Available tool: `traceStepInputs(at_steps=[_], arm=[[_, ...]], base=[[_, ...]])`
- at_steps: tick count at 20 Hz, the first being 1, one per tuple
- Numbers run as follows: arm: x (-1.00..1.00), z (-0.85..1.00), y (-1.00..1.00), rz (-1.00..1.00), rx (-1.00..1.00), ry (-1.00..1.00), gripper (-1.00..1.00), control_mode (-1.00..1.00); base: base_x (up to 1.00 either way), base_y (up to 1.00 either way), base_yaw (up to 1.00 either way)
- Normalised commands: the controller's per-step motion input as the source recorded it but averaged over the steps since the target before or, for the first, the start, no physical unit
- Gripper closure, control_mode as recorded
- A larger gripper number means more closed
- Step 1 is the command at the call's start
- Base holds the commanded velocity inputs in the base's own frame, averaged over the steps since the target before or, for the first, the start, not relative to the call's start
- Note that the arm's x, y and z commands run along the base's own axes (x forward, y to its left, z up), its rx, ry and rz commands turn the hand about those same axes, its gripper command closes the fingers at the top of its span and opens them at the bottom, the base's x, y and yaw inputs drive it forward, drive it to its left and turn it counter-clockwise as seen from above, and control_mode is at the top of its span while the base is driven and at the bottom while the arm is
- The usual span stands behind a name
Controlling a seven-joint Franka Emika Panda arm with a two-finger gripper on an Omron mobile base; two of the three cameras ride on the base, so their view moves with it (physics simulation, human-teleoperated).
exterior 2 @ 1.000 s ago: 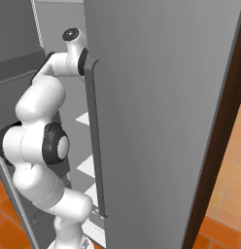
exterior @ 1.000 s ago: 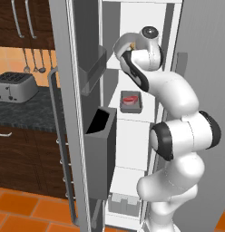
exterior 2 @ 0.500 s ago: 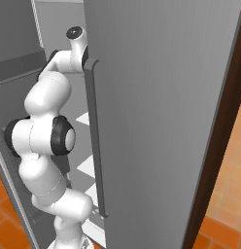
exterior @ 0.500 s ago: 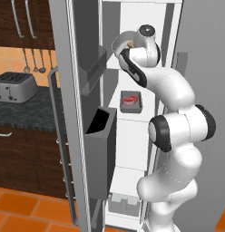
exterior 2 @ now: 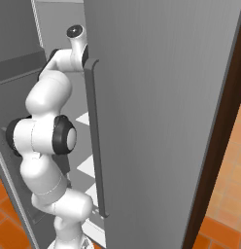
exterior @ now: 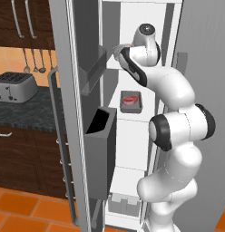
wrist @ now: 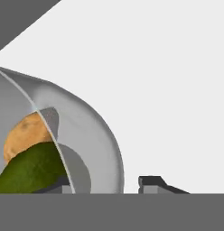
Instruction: Take the meat container that has the steak and place it on the second highest rack of the freezer. Then take the vegetable container that has the lime and potato and place it on the highest rack of the freezer.
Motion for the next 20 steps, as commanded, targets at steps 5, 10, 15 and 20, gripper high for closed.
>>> traceStepInputs(at_steps=[5, 10, 15, 20], arm=[[-0.1, 0.0, 0.0, 0.0, 0.0, -0.01, -1.0, -1.0], [-1.0, 0.0, 0.02, 0.0, 0.0, -0.39, -1.0, -1.0], [-1.0, 0.07, 0.05, 0.01, 0.0, -0.36, -1.0, -1.0], [-0.91, 0.41, 0.04, 0.16, 0.0, 0.01, -1.0, -1.0]], base=[[0.0, 0.0, 0.0], [0.0, 0.0, 0.0], [0.0, 0.0, 0.0], [0.0, 0.0, 0.0]])
